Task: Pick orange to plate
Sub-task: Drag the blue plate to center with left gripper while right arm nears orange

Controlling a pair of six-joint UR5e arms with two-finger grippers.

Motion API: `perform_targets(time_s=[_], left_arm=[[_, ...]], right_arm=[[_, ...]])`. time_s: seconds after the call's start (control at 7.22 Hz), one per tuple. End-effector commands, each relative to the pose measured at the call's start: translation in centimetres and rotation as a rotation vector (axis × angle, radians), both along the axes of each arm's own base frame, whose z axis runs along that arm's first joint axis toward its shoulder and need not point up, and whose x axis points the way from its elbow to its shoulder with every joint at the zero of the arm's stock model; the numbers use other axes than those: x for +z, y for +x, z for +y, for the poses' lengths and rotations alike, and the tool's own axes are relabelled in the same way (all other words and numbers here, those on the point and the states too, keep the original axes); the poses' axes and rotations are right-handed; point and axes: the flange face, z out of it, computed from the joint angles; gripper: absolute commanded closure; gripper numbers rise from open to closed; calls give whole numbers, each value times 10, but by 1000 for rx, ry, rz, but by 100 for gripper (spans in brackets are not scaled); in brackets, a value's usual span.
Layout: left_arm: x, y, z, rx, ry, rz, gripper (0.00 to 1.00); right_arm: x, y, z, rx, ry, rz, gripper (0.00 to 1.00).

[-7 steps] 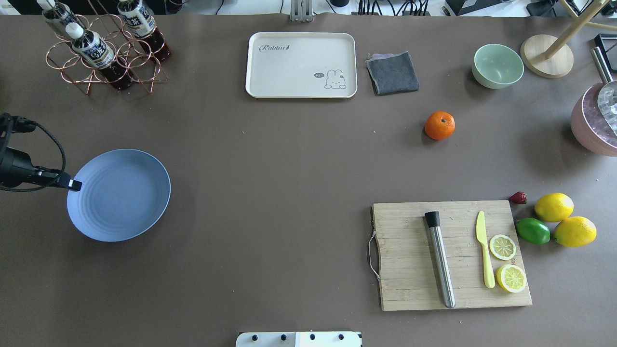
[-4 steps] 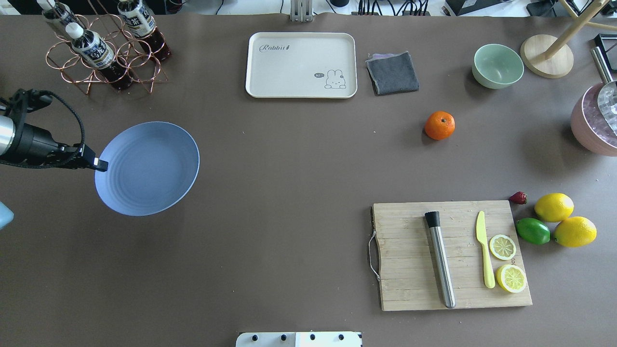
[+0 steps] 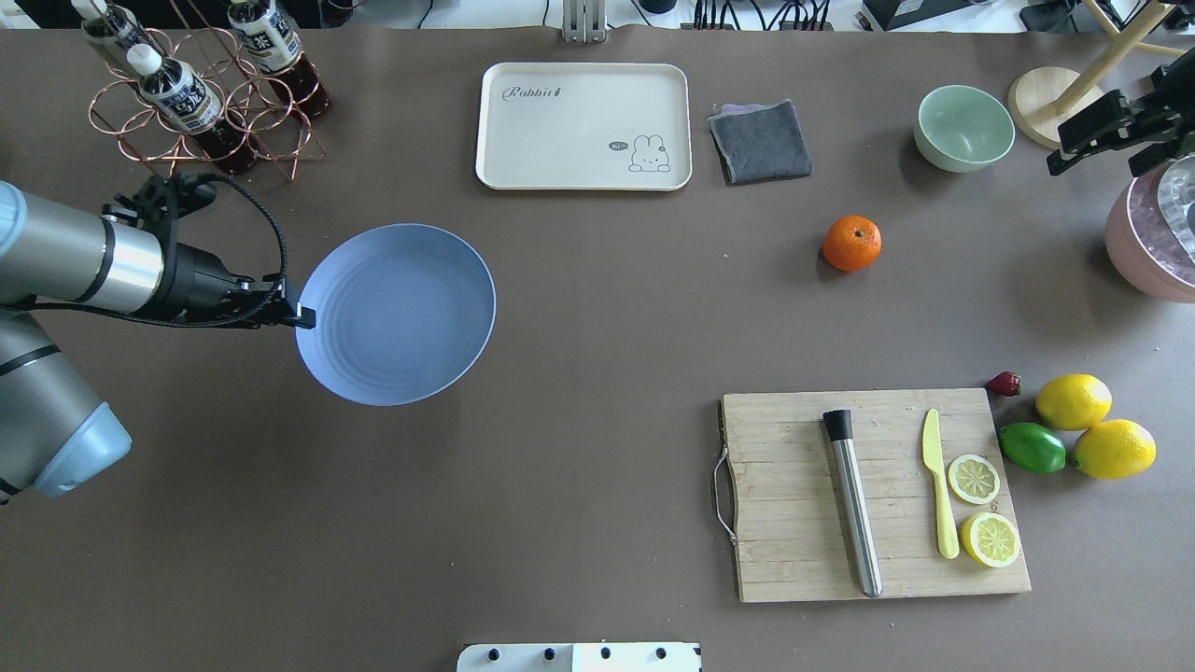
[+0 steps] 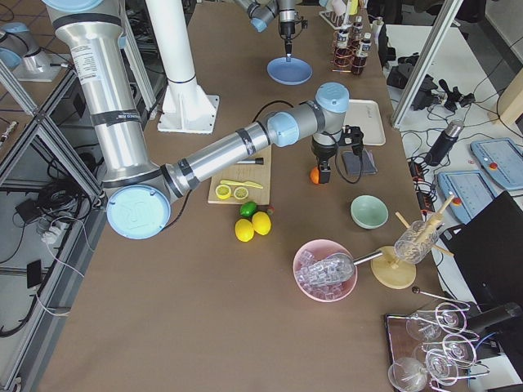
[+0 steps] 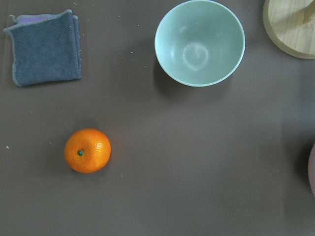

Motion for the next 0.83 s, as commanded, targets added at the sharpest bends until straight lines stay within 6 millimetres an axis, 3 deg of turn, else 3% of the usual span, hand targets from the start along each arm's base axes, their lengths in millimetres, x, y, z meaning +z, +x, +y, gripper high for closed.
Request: perform_targets(time_s=[0.0, 0.14, 0.28, 0.42, 0.69], left_arm=[[-72, 73, 14, -66, -59, -57, 100], [-89, 128, 56, -112, -56, -63, 100], [-89, 165, 94, -98, -32, -78, 100], [-91, 172, 97, -122, -34, -108, 100], [-113, 193, 99, -117, -59, -134, 100]], right_arm=[[-21, -44, -4, -25, 18, 20, 0], [-26, -57, -7, -20, 8, 24, 0], [-30, -69, -9, -22, -5, 23, 0], [-33, -77, -13, -21, -13, 22, 0], [-29, -89, -16, 6, -8, 0, 0]])
